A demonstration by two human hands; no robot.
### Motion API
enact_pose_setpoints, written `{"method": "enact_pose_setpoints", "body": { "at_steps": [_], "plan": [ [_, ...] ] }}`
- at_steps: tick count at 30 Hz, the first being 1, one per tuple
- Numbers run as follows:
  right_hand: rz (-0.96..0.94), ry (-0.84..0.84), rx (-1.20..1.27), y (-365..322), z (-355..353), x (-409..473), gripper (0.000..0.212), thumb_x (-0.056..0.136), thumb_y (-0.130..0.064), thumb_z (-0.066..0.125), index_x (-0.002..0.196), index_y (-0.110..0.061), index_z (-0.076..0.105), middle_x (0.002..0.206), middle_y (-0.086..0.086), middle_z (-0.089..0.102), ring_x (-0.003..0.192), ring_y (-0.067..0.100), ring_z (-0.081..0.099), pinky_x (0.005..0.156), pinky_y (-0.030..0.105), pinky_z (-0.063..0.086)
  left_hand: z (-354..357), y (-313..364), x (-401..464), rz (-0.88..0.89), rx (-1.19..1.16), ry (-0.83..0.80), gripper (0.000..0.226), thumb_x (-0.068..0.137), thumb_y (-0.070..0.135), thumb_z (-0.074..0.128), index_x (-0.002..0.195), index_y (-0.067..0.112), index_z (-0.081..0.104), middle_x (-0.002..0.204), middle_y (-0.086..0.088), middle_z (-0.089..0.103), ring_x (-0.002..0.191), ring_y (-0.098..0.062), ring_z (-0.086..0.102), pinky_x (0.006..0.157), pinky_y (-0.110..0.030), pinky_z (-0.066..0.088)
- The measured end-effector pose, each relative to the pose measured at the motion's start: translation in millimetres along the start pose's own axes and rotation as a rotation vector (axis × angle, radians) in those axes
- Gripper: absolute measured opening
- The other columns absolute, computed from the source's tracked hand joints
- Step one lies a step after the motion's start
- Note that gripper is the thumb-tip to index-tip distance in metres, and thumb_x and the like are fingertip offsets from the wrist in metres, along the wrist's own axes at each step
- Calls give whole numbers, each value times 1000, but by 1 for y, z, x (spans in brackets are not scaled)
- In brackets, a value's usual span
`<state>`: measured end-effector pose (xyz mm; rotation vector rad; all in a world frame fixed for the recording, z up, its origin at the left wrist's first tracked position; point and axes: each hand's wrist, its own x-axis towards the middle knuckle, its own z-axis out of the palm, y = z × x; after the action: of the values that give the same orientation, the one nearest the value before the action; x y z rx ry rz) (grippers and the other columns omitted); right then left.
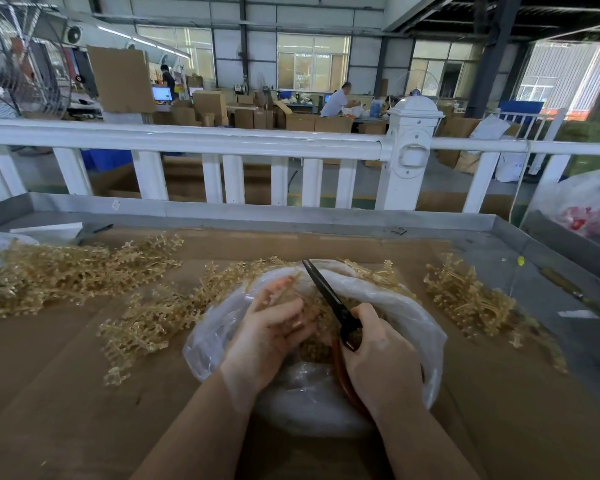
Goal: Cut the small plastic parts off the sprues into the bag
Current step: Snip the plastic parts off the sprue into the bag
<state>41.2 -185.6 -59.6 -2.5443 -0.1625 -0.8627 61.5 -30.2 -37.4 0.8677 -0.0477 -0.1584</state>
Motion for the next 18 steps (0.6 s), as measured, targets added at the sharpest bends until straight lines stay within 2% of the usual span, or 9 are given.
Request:
{"method": "enact_pose_setpoints", "body": {
  "at_steps": [2, 3, 5, 6, 8, 10, 12, 16, 18],
  "plan": [
    [2, -9, -7, 0, 1, 0, 30, 77, -29, 75, 100, -14, 62, 73, -2, 65, 69, 18, 64, 56, 26, 46, 1, 1, 0, -36, 48, 36, 41, 70, 26, 67, 108, 12, 64, 102, -10, 71, 88, -24, 71, 75, -39, 57],
    [1, -12, -7, 0, 1, 0, 31, 78, -29, 74, 101, -14, 62, 73, -2, 66, 70, 18, 64, 56, 27, 46, 1, 0, 2, -49, 93, 76, 36, 71, 29, 68, 102, 10, 65, 98, -10, 72, 85, -22, 71, 72, -36, 56],
    [1, -18, -6, 0, 1, 1, 32, 78, -28, 74, 103, -13, 63, 75, 0, 66, 72, 20, 65, 58, 29, 48, 1, -1, 4, -60, 196, 151, 19, 73, 19, 73, 84, 9, 62, 82, -9, 71, 70, -19, 70, 61, -31, 57],
    [-1, -23, -7, 1, 1, 1, 32, 78, -27, 74, 104, -12, 63, 76, 0, 67, 72, 21, 65, 58, 30, 49, 2, 0, 4, -68, 262, 180, 16, 74, 11, 74, 83, 8, 61, 77, -9, 71, 66, -19, 70, 59, -31, 58],
    [-9, -25, -6, 1, 1, 1, 32, 77, -25, 74, 103, -11, 63, 76, 1, 67, 72, 21, 65, 58, 31, 50, 1, 3, 5, -88, 424, 198, 25, 73, 3, 76, 92, 4, 61, 85, -13, 72, 75, -26, 71, 67, -37, 59],
    [-15, -28, -2, 2, 0, 1, 30, 78, -25, 73, 103, -12, 62, 76, 1, 67, 73, 21, 65, 58, 31, 50, 2, 7, 5, -124, 548, 200, 42, 69, 5, 81, 105, 5, 60, 96, -16, 72, 87, -31, 70, 76, -45, 58],
    [-15, -37, -3, 1, 0, 1, 30, 79, -26, 72, 104, -12, 62, 77, 2, 67, 74, 21, 65, 59, 32, 51, 3, 8, 5, -144, 634, 193, 51, 67, 9, 84, 112, 7, 60, 100, -14, 71, 90, -30, 70, 78, -45, 58],
    [-27, -20, 15, 1, -1, 1, 27, 77, -22, 74, 99, -11, 62, 74, 2, 66, 69, 21, 65, 55, 31, 51, 8, 2, 3, -83, 761, 201, 39, 71, 16, 83, 105, 9, 66, 91, -8, 73, 83, -22, 71, 65, -30, 58],
    [-25, -18, 14, 1, -1, 1, 27, 77, -22, 75, 98, -12, 62, 73, 1, 66, 67, 20, 64, 55, 28, 48, 8, -5, 0, -11, 741, 238, 26, 74, 13, 80, 98, 10, 69, 85, -6, 74, 81, -20, 71, 71, -33, 59]
  ]
}}
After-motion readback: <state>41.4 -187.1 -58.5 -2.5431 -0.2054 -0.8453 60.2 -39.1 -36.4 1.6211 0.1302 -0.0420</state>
